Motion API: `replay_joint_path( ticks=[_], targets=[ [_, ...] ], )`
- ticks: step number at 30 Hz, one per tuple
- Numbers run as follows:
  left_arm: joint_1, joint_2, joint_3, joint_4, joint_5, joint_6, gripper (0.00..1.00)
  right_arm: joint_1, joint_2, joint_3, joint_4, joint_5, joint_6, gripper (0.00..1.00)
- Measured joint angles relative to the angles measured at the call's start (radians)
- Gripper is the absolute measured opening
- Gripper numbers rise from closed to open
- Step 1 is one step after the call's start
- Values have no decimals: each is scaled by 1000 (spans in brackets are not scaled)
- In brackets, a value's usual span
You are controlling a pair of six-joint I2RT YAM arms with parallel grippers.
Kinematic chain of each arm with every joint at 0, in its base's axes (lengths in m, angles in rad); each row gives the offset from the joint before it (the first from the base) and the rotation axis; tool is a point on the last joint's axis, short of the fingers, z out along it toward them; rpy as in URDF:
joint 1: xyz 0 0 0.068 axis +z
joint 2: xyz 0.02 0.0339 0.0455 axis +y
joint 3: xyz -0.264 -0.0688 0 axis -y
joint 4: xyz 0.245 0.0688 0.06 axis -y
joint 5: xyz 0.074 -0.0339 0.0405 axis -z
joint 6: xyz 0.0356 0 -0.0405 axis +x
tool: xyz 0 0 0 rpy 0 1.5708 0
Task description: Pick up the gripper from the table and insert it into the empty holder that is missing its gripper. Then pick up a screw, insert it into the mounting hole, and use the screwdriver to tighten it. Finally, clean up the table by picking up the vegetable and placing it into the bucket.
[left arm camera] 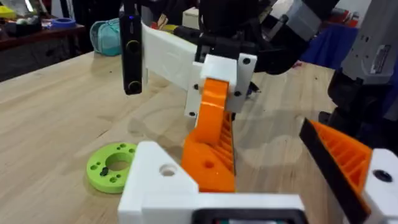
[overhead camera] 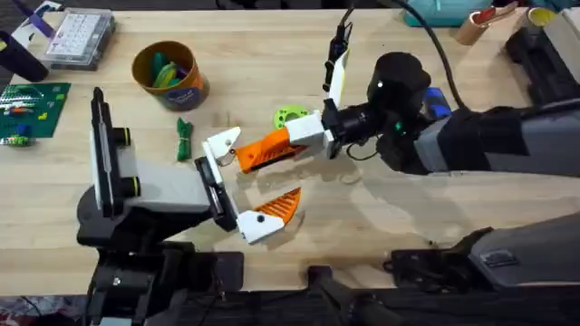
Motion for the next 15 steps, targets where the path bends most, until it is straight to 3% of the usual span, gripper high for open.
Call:
replay_joint_path(
  ticks=[10, 15],
  targets=[
    [0, 0, 0, -6, 0, 0, 988, 0, 0, 0, 4, 0, 0, 18],
    [0, 0, 0, -18, -4, 0, 987, 0, 0, 0, 84, -1, 0, 17]
  ],
)
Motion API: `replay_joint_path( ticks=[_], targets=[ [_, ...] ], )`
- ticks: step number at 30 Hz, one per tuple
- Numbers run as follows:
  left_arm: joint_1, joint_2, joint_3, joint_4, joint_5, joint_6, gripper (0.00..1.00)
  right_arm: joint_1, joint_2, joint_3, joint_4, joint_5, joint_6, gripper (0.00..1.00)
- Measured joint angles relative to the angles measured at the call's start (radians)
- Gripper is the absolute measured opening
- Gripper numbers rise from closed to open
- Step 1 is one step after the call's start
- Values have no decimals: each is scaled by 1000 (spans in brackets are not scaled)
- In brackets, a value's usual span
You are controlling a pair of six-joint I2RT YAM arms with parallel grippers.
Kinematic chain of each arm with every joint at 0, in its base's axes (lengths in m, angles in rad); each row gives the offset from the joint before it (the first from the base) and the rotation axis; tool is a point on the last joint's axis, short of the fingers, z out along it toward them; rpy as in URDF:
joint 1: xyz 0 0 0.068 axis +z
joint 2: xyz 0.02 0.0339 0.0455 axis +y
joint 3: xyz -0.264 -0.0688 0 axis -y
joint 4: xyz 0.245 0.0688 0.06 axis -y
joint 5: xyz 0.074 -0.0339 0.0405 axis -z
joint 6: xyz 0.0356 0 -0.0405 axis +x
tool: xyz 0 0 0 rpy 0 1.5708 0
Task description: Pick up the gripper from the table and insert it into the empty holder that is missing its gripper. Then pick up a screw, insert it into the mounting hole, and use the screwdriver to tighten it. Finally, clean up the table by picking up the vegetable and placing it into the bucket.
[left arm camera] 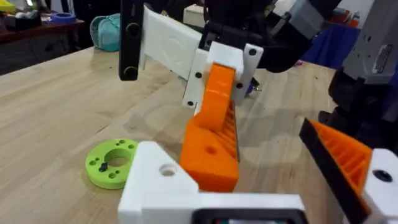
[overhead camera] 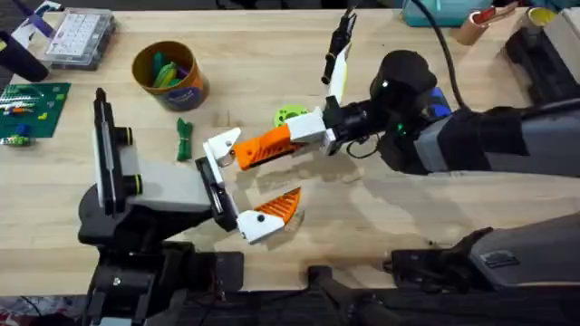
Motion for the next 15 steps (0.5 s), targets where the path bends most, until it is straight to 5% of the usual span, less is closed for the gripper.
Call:
replay_joint_path(
  ticks=[15],
  targets=[
    [0, 0, 0, -10, -3, -2, 987, 0, 0, 0, -59, 17, 0, 17]
  ],
)
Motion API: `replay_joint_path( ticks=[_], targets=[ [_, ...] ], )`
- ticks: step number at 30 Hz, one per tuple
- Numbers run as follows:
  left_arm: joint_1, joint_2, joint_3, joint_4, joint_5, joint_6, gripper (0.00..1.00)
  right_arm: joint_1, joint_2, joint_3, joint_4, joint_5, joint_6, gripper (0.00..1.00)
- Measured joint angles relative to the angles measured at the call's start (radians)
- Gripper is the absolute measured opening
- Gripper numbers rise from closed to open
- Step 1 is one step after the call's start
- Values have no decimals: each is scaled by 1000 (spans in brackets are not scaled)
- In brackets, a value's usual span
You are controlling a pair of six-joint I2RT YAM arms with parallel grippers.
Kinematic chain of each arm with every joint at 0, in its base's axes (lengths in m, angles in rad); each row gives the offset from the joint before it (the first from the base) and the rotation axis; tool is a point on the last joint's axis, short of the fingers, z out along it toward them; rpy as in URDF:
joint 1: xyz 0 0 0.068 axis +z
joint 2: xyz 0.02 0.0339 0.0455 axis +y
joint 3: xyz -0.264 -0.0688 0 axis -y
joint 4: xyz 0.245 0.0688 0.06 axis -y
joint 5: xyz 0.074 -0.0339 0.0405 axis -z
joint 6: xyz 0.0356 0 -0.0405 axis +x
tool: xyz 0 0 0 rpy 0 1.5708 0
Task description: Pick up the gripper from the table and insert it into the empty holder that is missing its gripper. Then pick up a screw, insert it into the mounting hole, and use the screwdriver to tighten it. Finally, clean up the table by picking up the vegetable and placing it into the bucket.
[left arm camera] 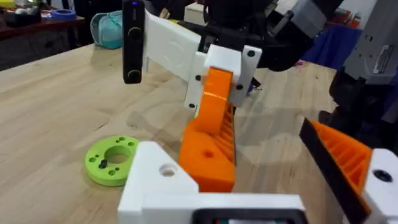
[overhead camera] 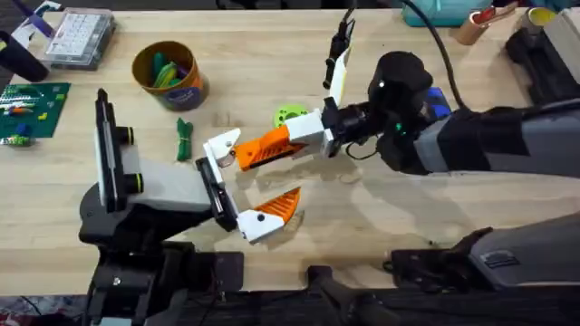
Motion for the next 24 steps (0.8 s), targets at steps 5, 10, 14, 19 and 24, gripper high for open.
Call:
replay_joint_path(
  ticks=[5, 10, 14, 19, 24],
  targets=[
    [0, 0, 0, -1, -3, -2, 987, 0, 0, 0, -1, 4, -1, 17],
    [0, 0, 0, 3, -3, -1, 987, 0, 0, 0, 20, 15, -1, 17],
    [0, 0, 0, 5, -3, -1, 987, 0, 0, 0, 23, 33, 0, 18],
    [0, 0, 0, -3, -6, -4, 986, 0, 0, 1, -13, 44, -2, 18],
    [0, 0, 0, -12, -16, -10, 986, 6, 0, 15, -47, 49, -4, 18]
  ],
)
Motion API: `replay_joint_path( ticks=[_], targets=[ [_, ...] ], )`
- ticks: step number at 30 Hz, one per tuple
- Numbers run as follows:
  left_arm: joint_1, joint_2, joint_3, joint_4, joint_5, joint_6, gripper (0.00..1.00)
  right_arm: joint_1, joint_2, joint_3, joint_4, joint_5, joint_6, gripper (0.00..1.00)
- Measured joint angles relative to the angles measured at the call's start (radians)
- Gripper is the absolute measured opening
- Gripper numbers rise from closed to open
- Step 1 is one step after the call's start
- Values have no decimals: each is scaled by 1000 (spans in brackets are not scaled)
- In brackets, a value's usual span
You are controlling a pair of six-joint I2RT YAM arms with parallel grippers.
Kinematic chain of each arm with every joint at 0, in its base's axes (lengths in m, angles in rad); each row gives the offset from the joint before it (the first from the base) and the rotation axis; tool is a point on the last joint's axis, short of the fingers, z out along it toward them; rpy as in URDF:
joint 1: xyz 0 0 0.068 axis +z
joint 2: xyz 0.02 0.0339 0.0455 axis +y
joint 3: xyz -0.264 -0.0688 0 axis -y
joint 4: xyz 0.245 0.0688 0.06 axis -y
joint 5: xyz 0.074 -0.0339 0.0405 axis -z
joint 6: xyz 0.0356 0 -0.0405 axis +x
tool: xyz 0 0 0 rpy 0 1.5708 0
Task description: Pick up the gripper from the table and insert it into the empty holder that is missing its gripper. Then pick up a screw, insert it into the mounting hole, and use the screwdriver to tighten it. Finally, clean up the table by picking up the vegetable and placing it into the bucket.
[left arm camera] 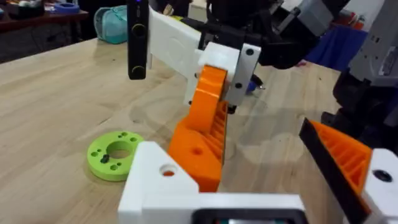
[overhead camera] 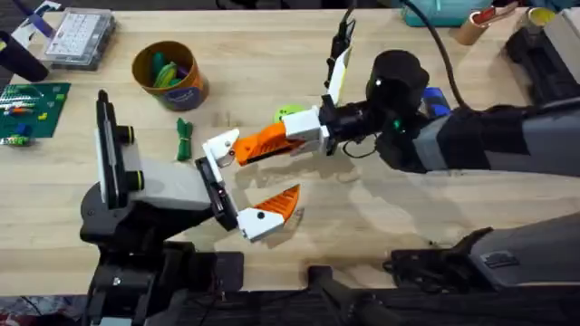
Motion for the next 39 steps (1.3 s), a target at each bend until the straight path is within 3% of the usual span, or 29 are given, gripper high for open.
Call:
replay_joint_path(
  ticks=[9, 19, 39],
  targets=[
    [13, 0, -1, 5, -58, 0, 987, 31, 64, 96, -54, 2, -7, 18],
    [15, 0, -1, 4, -64, -12, 987, 69, 184, 215, -47, -25, -7, 16],
    [15, 0, -1, 4, -73, -15, 987, 70, 193, 225, -46, -28, -7, 15]
  ],
)
